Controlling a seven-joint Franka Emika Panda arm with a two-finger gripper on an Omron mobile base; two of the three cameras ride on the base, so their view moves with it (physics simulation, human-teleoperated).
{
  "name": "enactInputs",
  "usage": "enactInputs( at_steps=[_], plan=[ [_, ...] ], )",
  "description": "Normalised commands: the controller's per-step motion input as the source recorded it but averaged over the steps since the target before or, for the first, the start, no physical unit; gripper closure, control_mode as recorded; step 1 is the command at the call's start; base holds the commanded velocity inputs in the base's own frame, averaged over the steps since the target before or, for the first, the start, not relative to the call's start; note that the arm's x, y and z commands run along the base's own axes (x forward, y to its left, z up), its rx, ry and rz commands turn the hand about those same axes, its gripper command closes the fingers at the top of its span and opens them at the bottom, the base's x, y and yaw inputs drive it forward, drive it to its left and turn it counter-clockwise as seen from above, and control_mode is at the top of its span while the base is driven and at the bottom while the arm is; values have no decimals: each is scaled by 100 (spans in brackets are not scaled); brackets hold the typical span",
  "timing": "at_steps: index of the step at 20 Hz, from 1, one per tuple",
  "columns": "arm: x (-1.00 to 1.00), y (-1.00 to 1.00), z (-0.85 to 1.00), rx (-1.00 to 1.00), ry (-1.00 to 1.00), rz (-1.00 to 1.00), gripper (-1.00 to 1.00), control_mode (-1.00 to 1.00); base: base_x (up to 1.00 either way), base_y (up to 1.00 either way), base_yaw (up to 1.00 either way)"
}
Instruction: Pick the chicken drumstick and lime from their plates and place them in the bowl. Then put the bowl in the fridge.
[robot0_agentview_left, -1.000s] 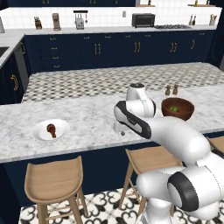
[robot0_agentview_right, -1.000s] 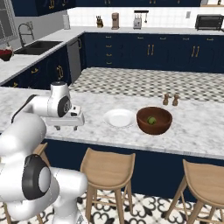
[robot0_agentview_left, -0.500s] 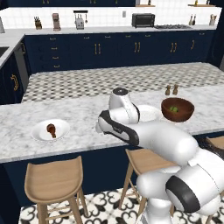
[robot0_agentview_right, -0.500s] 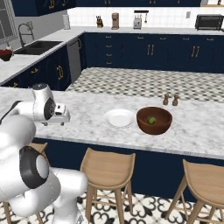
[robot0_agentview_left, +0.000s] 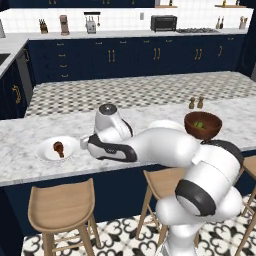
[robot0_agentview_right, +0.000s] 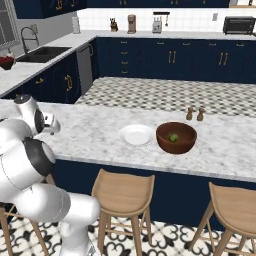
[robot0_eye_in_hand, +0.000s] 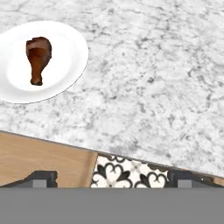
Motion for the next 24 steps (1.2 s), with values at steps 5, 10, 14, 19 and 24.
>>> enactInputs(
  at_steps=[5,10,14,19,24],
  plan=[
    [0,100,12,3,-16,0,-100,-100,0,0,0],
    [30,67,13,7,2,0,-100,-100,0,0,0],
    [25,44,1,5,20,0,-100,-100,0,0,0],
    [22,13,-34,1,10,0,-100,-100,0,0,0],
    [57,23,-25,0,9,0,-100,-100,0,0,0]
  ],
)
